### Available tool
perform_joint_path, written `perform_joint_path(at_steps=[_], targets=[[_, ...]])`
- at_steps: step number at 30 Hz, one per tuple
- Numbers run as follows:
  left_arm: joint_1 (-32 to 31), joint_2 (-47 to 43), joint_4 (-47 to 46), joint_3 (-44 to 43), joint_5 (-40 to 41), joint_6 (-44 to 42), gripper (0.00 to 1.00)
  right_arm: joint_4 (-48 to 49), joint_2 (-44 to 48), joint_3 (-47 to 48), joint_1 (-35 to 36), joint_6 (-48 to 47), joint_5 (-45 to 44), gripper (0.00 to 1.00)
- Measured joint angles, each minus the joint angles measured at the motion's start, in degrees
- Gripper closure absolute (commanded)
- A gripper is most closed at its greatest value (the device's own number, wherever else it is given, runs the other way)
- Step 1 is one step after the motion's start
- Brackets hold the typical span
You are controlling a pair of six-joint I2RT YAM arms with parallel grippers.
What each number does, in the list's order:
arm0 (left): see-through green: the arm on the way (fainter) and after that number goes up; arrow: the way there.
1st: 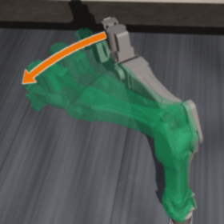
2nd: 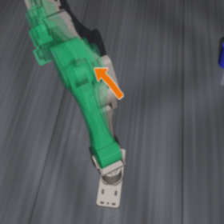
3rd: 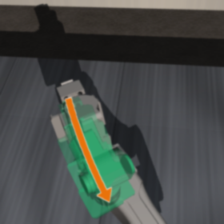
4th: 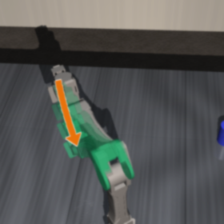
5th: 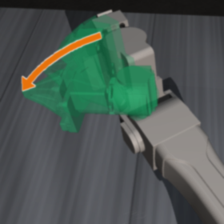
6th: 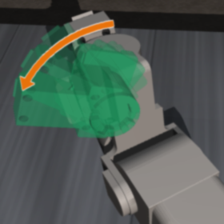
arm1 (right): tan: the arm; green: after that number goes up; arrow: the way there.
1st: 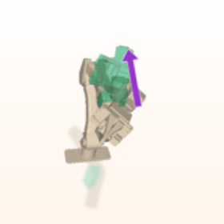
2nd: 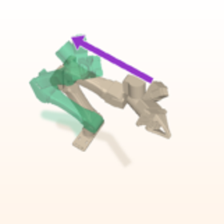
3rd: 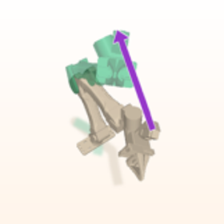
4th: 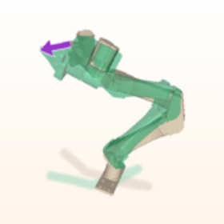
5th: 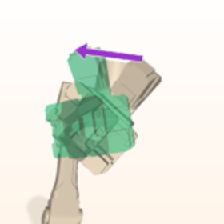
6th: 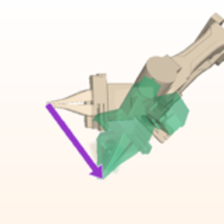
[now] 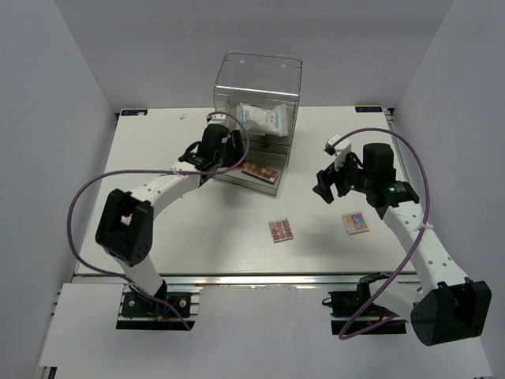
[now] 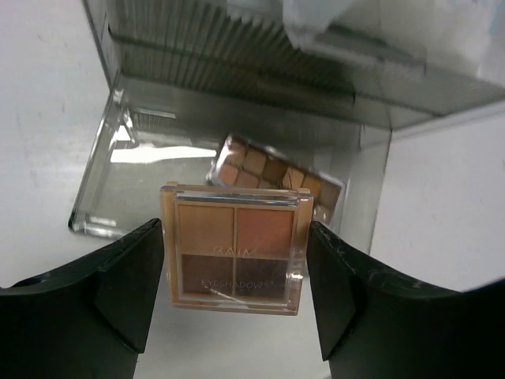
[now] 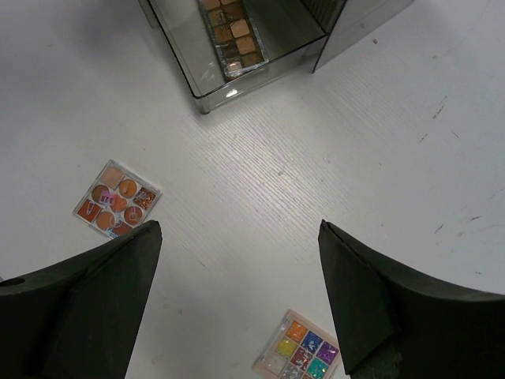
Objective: Organize the makeup
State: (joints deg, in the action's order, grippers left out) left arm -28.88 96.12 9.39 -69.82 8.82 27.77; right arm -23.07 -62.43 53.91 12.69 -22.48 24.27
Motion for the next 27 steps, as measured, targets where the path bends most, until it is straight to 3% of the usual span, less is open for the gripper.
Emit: perform_joint_path(at_steps=[5,11,16,27], targets=[[0.0,8.6,0.3,-6.7,3.7,-2.1,0.50,0.0,1.1,-0.4,-0.3,0.0,0.1,0.14],[0.0,14.0,3.3,-9.6,8.1,-4.5,0.26,0.0,2.3,-1.4,-0.7,0.0,0.1,0.11],[0.1,16.1,4.1,-13.0,9.2,-6.1,0.16,-0.4,2.4,-2.5,-0.7,-0.2,0.5,0.11],[0.1,16.1,4.3,-14.1,9.9,-7.4,0.12,-2.6,2.4,-3.2,-0.7,-3.6,6.3,0.11]])
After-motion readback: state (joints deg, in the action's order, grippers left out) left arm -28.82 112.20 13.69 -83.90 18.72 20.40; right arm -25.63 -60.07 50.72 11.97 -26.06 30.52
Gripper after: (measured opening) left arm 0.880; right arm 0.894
